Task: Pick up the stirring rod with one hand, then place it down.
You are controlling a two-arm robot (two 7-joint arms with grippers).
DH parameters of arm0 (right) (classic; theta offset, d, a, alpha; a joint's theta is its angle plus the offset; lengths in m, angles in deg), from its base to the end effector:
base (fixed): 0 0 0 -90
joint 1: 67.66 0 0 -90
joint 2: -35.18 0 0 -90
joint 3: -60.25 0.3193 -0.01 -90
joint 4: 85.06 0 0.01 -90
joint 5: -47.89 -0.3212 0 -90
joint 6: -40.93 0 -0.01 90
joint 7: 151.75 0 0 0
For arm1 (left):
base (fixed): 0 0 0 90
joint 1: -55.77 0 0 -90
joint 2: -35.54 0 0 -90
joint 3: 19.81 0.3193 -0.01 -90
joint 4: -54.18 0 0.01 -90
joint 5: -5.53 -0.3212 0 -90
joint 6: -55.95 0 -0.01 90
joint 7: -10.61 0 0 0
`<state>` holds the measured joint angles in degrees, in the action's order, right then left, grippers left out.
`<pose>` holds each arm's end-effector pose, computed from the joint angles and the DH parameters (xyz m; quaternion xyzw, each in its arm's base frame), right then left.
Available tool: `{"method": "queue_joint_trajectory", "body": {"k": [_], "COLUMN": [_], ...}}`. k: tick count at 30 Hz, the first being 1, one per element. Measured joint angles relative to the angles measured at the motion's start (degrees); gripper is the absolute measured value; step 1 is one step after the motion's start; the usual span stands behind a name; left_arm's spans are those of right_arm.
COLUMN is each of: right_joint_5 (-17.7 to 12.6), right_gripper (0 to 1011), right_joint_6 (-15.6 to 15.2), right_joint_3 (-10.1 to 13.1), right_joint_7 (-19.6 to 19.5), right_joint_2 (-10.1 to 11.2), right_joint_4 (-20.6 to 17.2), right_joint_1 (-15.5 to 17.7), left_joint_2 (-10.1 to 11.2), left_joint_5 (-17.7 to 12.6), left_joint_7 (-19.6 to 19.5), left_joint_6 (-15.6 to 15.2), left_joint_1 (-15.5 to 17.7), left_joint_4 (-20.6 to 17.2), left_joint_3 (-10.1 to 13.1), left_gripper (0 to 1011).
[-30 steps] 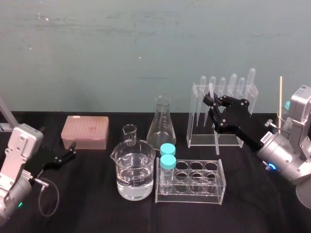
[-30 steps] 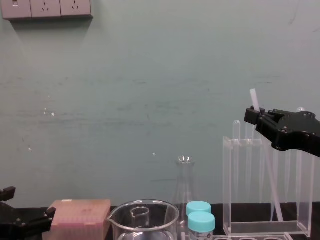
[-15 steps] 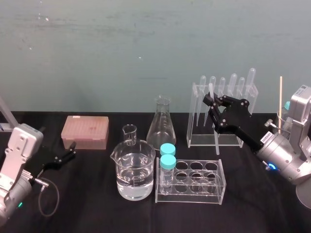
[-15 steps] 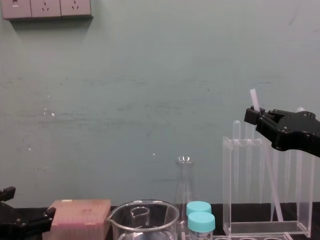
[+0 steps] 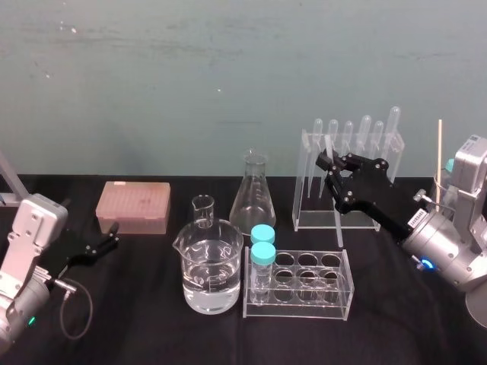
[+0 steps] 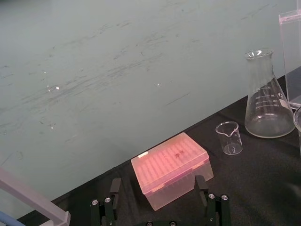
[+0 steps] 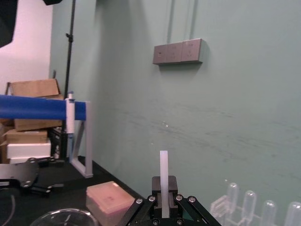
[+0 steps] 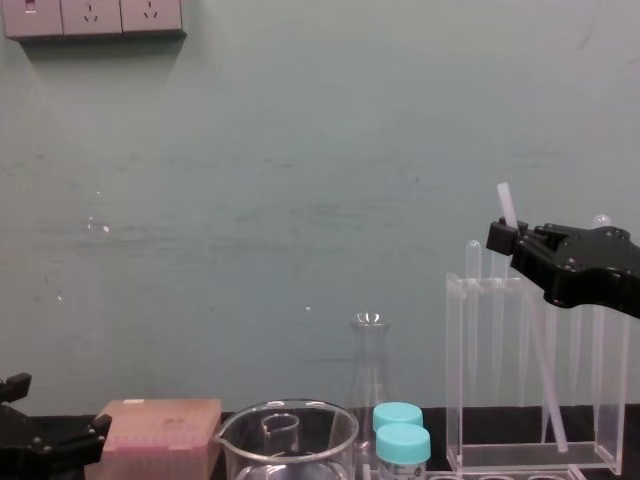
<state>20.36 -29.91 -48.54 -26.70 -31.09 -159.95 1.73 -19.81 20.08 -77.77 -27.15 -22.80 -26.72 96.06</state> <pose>0.4381 -0.0707 -0.2832 0.0811 -0.1347 -0.3739 0.9140 0.3746 0.0961 -0.3283 0.1416 -0.1324 0.5799 0.7913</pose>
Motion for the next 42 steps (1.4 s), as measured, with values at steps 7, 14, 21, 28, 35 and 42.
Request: {"method": "queue_joint_trajectory", "body": {"k": [7,14,21,28,35,42], "right_joint_5": [-0.32,-0.76,-1.08,-0.75,-0.26,0.54], "right_gripper": [79,79,79,79,79,79], "right_joint_6": [-0.47,-0.86,-1.55,-2.24,-3.23,-4.11], "right_joint_3": [-0.09,-0.41,-1.09,-2.07,-2.98,-3.77], "right_joint_7": [1.86,2.80,3.56,4.08,4.30,4.40], "right_joint_2": [0.05,-0.21,-0.52,-0.84,-1.10,-1.15], "right_joint_4": [-0.50,0.10,1.49,3.87,5.98,7.64], "right_joint_1": [0.45,0.35,-0.19,-1.21,-2.10,-2.72], "left_joint_2": [0.00,0.00,0.00,0.00,0.00,0.00], "left_joint_5": [0.00,0.00,0.00,0.00,0.00,0.00], "left_joint_7": [0.00,0.00,0.00,0.00,0.00,0.00], "left_joint_6": [0.00,0.00,0.00,0.00,0.00,0.00], "left_joint_1": [0.00,0.00,0.00,0.00,0.00,0.00], "left_joint_4": [0.00,0.00,0.00,0.00,0.00,0.00], "left_joint_3": [0.00,0.00,0.00,0.00,0.00,0.00], "left_gripper": [1000,1000,1000,1000,1000,1000]}}
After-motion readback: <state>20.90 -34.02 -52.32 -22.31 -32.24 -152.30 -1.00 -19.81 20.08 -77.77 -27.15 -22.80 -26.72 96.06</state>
